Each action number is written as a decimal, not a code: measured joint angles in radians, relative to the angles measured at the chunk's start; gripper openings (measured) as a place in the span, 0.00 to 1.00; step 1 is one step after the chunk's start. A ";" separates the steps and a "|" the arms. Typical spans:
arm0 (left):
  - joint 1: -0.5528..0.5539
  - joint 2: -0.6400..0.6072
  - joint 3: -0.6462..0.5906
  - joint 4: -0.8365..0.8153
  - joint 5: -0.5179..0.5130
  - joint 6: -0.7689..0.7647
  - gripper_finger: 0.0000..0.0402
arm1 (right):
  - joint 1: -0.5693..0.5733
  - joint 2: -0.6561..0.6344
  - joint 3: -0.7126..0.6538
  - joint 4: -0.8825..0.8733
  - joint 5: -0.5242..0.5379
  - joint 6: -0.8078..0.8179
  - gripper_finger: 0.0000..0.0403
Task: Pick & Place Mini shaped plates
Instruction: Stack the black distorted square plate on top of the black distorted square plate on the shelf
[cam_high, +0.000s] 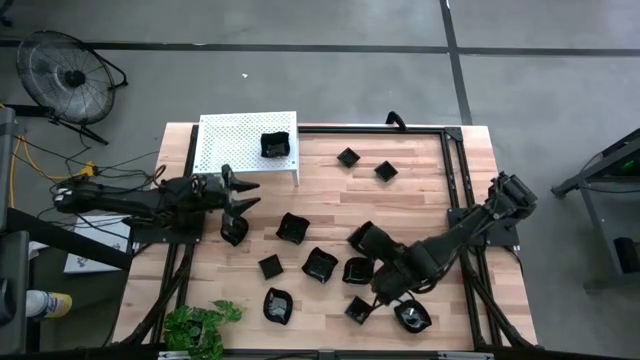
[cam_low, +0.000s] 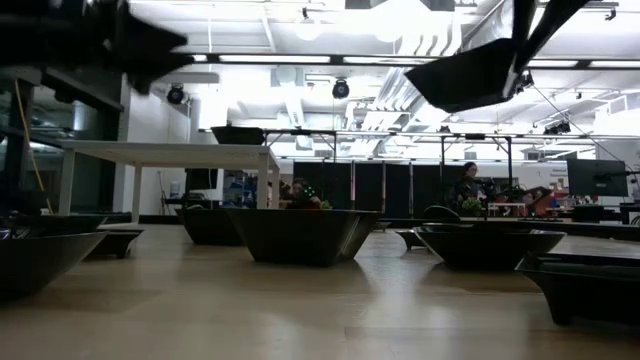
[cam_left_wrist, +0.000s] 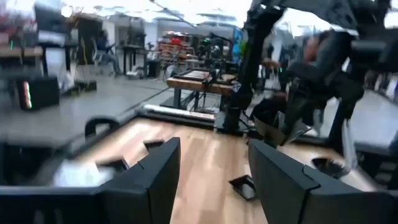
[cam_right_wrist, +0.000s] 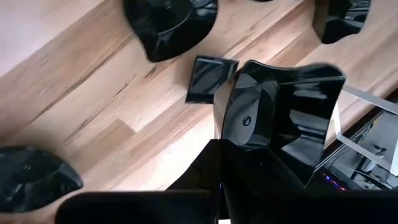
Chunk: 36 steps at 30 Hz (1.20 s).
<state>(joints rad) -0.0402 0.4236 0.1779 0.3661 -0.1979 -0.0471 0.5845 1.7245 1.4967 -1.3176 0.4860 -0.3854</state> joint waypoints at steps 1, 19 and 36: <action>0.000 0.042 0.038 -0.003 0.007 0.045 0.46 | -0.005 0.000 0.000 0.011 0.001 -0.002 0.00; 0.000 0.797 0.764 -0.445 0.280 0.974 0.46 | -0.024 -0.033 0.031 0.130 -0.211 0.042 0.00; -0.077 0.938 0.955 -0.425 0.394 1.177 0.46 | -0.116 -0.051 0.294 0.138 -0.444 0.018 0.00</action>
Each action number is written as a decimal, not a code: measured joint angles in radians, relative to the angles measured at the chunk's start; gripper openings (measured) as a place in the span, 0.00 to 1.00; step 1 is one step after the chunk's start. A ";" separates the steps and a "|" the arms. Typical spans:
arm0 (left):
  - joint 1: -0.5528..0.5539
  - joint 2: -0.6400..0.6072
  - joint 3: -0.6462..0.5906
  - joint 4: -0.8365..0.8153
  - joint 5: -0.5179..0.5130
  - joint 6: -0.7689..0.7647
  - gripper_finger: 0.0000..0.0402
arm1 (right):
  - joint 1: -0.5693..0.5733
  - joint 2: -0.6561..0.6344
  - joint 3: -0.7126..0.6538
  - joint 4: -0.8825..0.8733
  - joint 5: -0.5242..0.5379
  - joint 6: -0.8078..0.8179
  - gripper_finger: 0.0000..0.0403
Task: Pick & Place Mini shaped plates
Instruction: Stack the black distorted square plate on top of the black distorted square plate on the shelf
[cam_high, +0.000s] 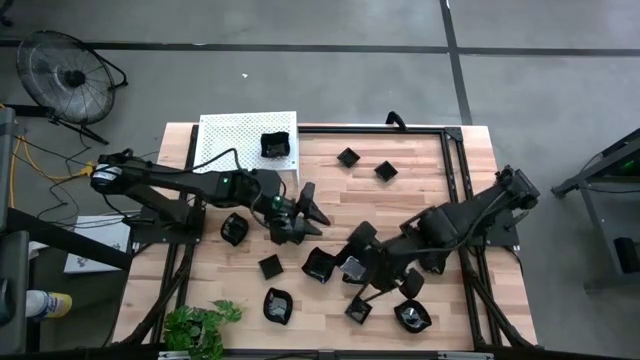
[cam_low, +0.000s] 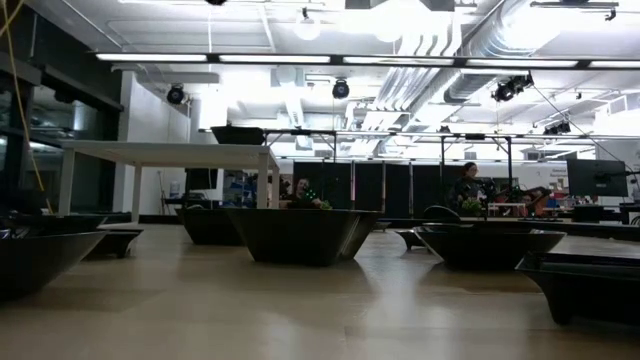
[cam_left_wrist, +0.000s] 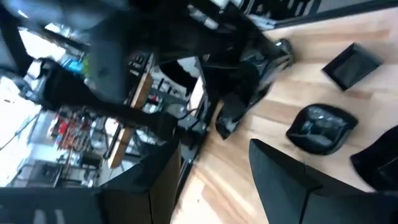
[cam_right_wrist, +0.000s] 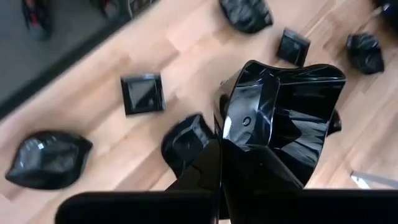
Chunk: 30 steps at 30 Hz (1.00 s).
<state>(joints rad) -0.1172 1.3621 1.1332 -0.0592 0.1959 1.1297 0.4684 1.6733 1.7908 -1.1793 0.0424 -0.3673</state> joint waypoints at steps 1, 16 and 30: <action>-0.010 0.000 0.000 0.002 0.000 0.000 0.46 | -0.008 0.000 0.018 0.000 -0.011 0.000 0.00; -0.080 0.000 0.000 0.004 0.001 -0.008 0.46 | -0.075 0.006 0.116 0.107 -0.174 -0.054 0.00; -0.080 0.003 -0.001 0.006 0.144 -0.144 0.46 | -0.096 0.010 0.052 0.160 -0.171 -0.155 0.00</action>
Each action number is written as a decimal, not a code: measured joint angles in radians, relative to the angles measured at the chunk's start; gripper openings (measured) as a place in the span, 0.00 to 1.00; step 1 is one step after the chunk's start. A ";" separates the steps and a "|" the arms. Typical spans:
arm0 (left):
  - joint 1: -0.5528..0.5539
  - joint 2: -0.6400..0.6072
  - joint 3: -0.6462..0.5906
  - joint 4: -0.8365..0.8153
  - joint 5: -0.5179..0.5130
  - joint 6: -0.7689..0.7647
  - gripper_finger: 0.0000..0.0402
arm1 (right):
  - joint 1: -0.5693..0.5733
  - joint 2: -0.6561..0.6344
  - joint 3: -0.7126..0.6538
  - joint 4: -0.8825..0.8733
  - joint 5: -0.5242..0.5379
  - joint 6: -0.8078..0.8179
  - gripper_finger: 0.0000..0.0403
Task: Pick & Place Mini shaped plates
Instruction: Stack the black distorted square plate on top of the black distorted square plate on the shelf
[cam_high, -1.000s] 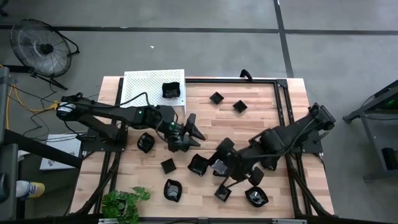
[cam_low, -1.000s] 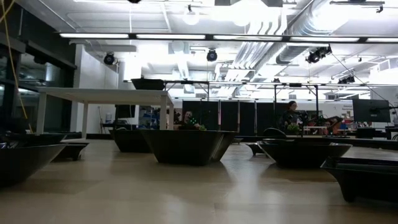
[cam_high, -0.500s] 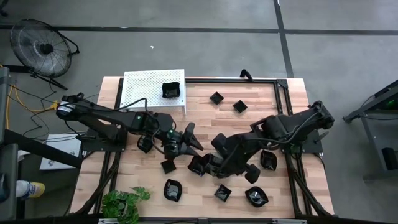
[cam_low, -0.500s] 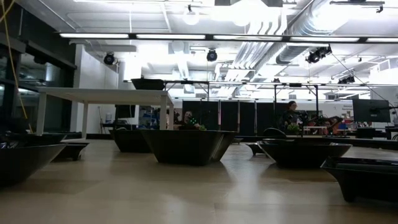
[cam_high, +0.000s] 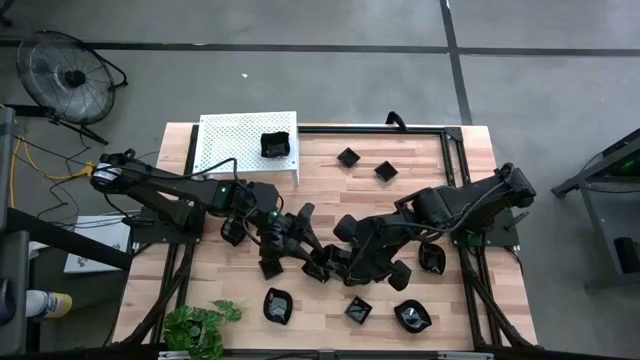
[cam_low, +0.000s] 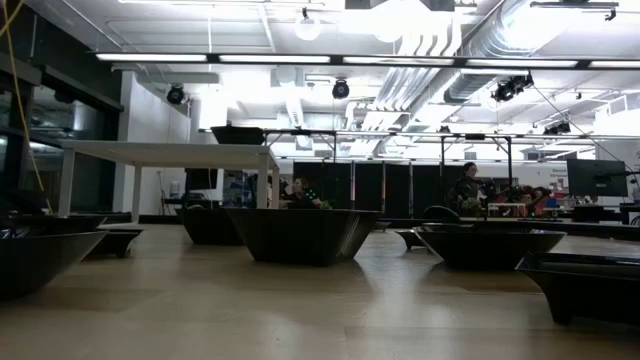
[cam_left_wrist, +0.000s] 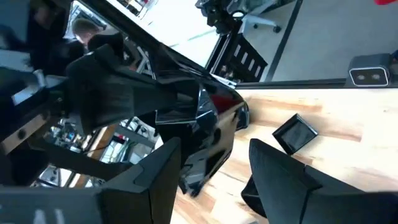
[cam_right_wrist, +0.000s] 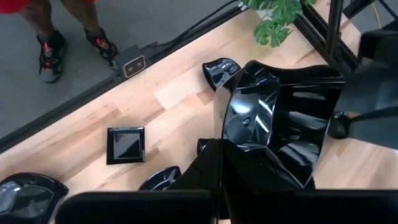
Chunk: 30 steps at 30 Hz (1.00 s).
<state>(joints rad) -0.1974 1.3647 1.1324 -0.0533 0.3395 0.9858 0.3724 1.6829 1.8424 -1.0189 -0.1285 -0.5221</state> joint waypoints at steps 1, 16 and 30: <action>0.000 0.000 0.000 0.000 0.006 -0.011 0.46 | 0.000 0.000 -0.003 0.004 0.004 -0.008 0.00; 0.000 0.026 -0.001 0.003 0.073 -0.113 0.42 | -0.012 0.019 -0.007 0.073 -0.002 -0.085 0.00; 0.000 0.027 -0.001 -0.005 0.118 -0.127 0.03 | -0.012 0.019 -0.007 0.074 -0.021 -0.086 0.00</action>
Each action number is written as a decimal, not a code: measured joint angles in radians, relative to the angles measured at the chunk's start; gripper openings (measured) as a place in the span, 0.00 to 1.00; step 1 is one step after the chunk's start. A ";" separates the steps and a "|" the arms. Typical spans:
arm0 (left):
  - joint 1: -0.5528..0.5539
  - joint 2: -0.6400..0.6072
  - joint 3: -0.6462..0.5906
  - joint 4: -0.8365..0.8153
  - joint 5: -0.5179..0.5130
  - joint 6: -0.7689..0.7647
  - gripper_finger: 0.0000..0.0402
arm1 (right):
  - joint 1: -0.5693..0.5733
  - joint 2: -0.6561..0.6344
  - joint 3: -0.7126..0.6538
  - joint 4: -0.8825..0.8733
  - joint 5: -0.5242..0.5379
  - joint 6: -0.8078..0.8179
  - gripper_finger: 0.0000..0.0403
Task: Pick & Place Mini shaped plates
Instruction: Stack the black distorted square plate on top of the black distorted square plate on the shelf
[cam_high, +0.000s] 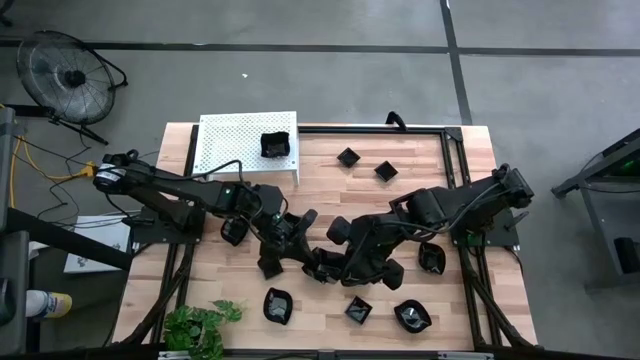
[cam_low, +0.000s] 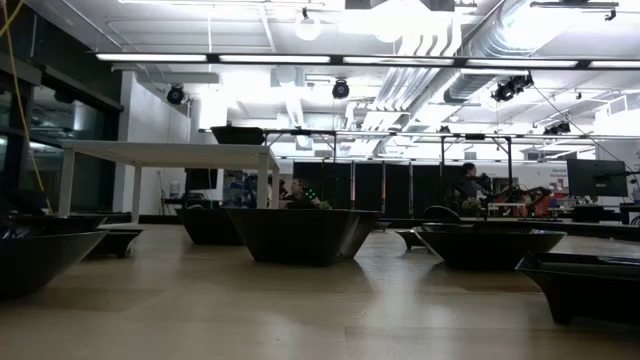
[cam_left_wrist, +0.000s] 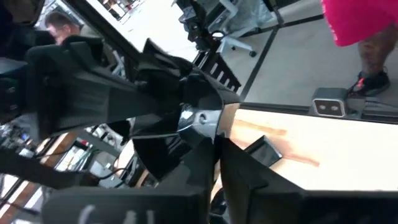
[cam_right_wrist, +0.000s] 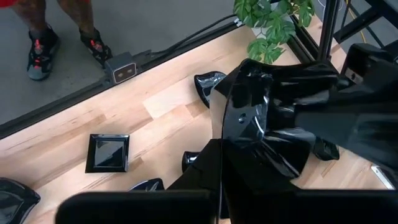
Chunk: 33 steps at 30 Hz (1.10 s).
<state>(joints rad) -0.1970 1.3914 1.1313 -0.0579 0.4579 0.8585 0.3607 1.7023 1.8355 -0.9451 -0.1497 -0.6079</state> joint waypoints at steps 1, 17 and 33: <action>0.000 0.000 0.000 -0.002 0.010 0.000 0.02 | 0.000 0.000 0.000 0.003 0.000 0.000 0.00; 0.000 0.000 0.000 0.003 0.060 0.000 0.00 | 0.000 0.000 0.000 0.047 0.012 0.039 0.03; 0.000 0.000 0.000 0.009 0.025 0.008 0.00 | 0.000 -0.011 0.000 0.044 0.117 0.259 0.52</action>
<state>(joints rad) -0.1967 1.3914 1.1316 -0.0486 0.4824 0.8663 0.3607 1.6915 1.8355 -0.9007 -0.0330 -0.3485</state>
